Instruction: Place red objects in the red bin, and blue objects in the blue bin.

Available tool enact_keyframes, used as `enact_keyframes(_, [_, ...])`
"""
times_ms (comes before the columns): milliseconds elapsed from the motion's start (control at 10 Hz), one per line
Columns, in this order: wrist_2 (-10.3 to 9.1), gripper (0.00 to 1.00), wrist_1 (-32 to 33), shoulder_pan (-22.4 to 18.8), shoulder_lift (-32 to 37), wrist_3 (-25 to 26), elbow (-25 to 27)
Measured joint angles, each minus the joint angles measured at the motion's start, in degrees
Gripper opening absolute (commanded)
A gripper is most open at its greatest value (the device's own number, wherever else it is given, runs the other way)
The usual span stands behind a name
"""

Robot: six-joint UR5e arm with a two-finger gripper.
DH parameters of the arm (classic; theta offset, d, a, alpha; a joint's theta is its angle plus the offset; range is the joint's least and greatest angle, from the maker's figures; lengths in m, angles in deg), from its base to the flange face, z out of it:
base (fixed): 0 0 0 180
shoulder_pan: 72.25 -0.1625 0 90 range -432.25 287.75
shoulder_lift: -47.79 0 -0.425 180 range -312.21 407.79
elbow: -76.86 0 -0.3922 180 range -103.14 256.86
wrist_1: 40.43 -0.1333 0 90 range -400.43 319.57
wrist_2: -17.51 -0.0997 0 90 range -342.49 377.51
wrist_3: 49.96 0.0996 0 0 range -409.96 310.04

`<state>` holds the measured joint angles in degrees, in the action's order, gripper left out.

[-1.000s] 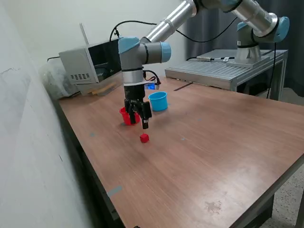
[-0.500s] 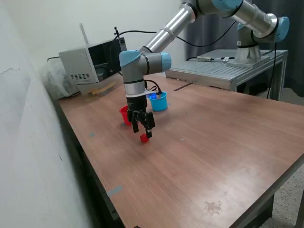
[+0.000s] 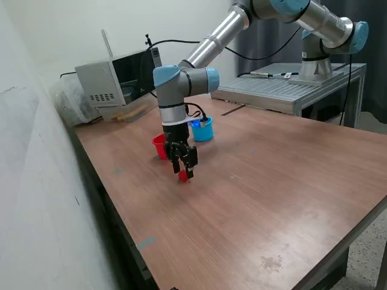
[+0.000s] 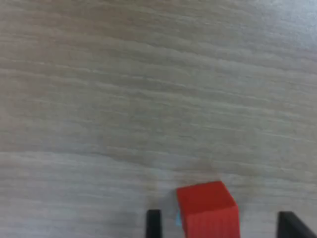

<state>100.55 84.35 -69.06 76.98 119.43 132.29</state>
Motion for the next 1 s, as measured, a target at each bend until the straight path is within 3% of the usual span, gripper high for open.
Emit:
enact_keyframes(600, [0.58, 0.00, -0.13, -0.20, 0.36, 0.44, -0.42])
enact_keyframes(1000, [1.59, 0.00, -2.37, 0.17, 5.12, 2.25, -0.18])
